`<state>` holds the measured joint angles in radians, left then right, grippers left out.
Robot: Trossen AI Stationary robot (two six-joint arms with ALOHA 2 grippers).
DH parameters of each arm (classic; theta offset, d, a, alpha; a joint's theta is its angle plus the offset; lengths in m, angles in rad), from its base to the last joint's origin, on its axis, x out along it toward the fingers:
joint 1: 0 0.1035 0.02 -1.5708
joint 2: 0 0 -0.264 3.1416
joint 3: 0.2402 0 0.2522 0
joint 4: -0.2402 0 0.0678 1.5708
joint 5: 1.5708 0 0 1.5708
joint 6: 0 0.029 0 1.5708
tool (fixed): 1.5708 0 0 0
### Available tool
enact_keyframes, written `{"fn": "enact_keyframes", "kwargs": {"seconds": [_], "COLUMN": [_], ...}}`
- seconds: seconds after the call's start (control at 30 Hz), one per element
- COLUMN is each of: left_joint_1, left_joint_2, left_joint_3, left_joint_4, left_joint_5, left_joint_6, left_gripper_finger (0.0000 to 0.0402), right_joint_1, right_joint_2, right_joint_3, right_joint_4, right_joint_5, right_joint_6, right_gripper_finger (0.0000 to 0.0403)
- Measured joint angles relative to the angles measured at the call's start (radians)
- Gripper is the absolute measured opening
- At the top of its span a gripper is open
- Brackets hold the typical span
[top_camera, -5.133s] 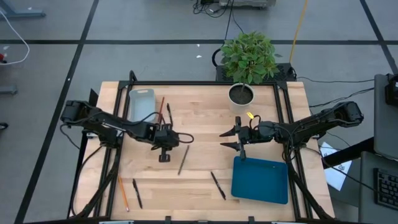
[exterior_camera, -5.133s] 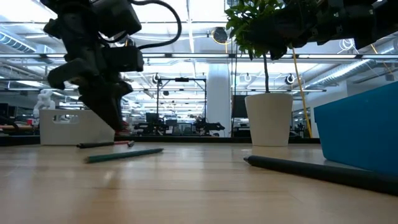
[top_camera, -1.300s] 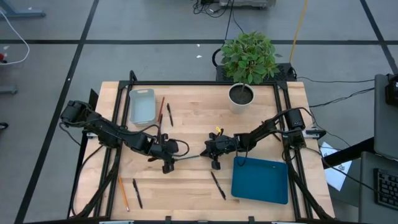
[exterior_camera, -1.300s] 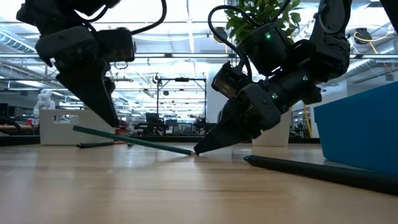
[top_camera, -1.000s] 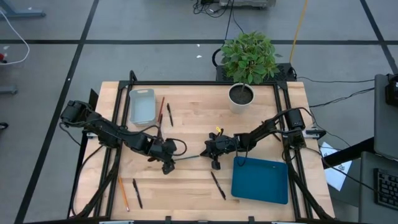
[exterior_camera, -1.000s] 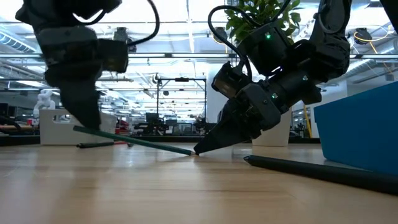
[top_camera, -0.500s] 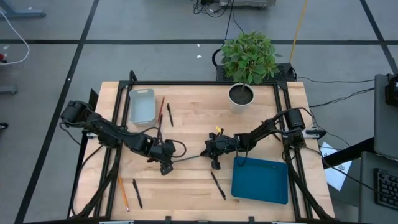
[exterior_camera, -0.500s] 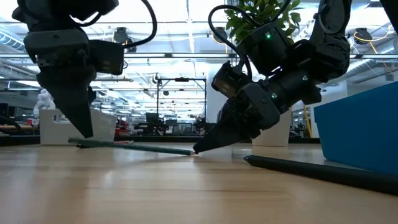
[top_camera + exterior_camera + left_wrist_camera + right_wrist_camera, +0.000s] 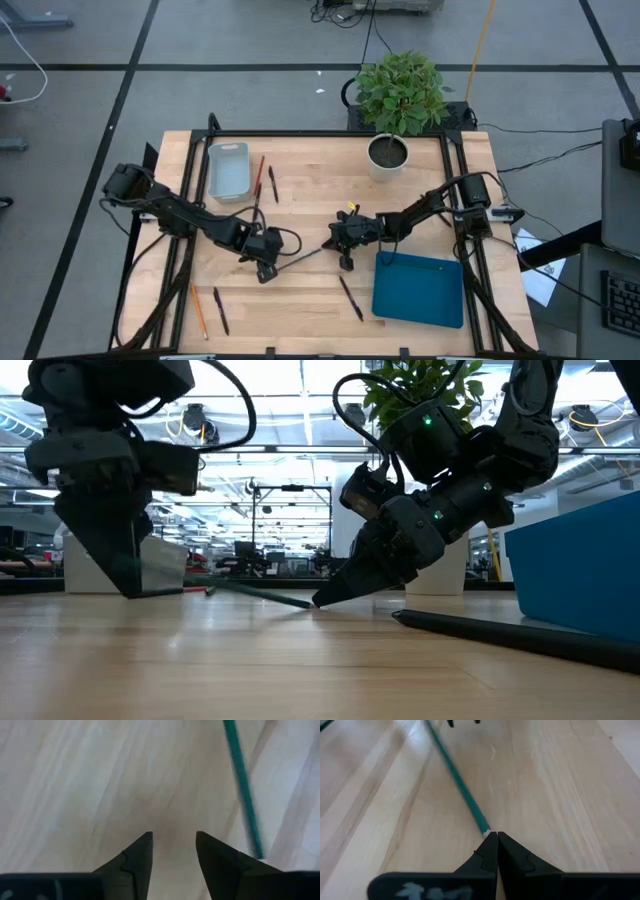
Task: Sort pens & pencils
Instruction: Put the green pencil into the blue bin
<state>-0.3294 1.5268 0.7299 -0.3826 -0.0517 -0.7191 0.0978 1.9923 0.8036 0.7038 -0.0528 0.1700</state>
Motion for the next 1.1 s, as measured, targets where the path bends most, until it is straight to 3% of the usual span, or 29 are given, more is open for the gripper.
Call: {"fn": "enact_keyframes", "kwargs": {"seconds": [0.57, 0.7, 0.93, 1.1], "left_joint_1": [0.001, 0.014, 0.017, -0.019], "left_joint_2": [-0.016, -0.025, -0.024, -0.024], "left_joint_3": [0.001, 0.001, 0.001, 0.001], "left_joint_4": [0.115, 0.115, 0.187, 0.211], "left_joint_5": [0.025, -0.023, 0.048, 0.018], "left_joint_6": [0.075, 0.108, 0.085, 0.058], "left_gripper_finger": [0.0154, 0.0154, 0.0154, 0.0154], "right_joint_1": [0.000, 0.000, 0.000, 0.000], "right_joint_2": [-0.001, 0.000, 0.000, 0.001], "right_joint_3": [0.001, 0.001, 0.000, 0.000], "right_joint_4": [-0.027, -0.027, -0.026, -0.024], "right_joint_5": [0.000, 0.000, 0.000, 0.000], "right_joint_6": [0.001, 0.001, 0.001, 0.001], "right_gripper_finger": [0.0000, 0.0000, 0.0000, 0.0000]}}
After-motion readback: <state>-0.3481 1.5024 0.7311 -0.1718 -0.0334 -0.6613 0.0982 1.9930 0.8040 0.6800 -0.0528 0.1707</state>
